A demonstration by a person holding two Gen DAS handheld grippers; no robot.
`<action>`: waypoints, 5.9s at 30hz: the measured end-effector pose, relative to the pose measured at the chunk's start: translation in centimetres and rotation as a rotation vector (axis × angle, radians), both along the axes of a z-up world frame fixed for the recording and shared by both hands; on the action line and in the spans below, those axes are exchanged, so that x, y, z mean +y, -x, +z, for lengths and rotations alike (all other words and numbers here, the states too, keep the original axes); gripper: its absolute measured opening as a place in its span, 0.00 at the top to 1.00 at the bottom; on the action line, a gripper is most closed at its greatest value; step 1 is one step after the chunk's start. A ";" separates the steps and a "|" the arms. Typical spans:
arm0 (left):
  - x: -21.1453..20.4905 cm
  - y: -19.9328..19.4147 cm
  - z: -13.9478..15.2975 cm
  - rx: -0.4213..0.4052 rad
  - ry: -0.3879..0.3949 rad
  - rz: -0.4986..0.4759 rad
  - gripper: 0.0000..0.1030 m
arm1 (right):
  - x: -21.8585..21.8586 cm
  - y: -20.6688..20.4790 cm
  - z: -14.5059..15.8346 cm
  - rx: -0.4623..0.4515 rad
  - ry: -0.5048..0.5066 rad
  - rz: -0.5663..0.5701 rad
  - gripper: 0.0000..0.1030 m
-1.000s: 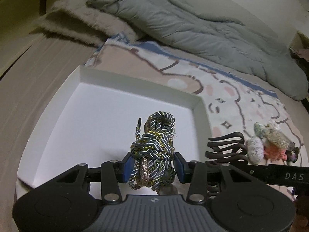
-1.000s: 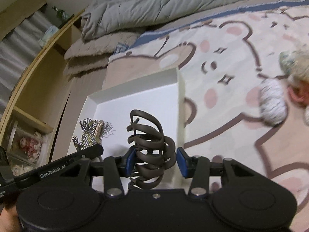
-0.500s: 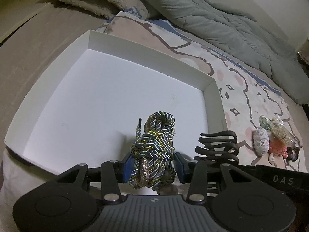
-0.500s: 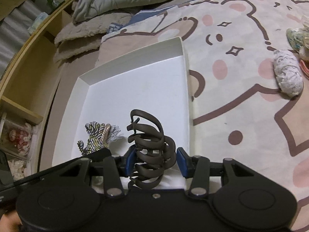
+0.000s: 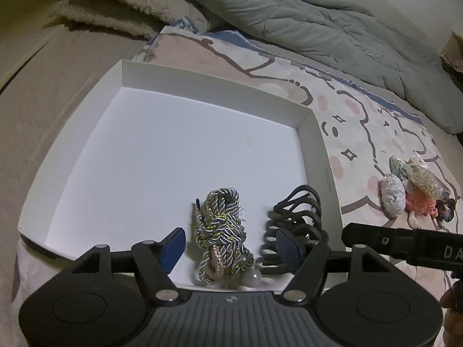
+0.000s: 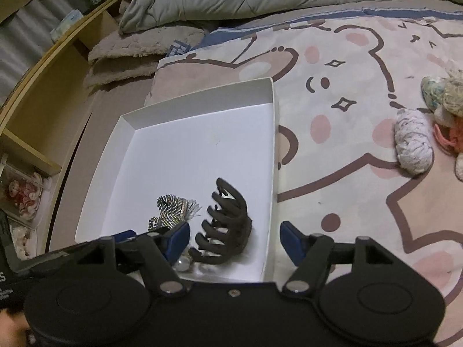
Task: Organize objects
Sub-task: 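Carry the rope and claw clip into the white tray and release both, then lift both tools out of the tray back toward the remaining items, then grasp the white lace scrunchie with the left tool while the right tool grasps the rubber-band bag, then carry the scrunchie and rubber-band bag into the white tray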
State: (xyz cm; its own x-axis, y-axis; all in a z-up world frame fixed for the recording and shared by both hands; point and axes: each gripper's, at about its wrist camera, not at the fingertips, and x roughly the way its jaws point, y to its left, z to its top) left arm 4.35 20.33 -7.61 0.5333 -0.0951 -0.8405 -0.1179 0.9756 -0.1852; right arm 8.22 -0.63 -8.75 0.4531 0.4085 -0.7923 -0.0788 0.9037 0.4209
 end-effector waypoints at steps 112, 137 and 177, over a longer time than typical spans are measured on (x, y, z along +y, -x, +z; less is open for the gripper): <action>-27.4 -13.7 -4.1 0.023 -0.023 -0.473 0.15 | -22.8 -12.2 -1.3 -0.044 0.236 -0.141 0.01; -26.7 -14.7 -4.7 0.053 0.040 -0.399 0.58 | -23.7 -11.1 -1.9 -0.055 0.305 -0.099 0.42; -16.0 -10.8 5.8 -0.210 0.065 -0.215 0.58 | -21.5 -3.5 6.0 -0.365 0.206 -0.210 0.42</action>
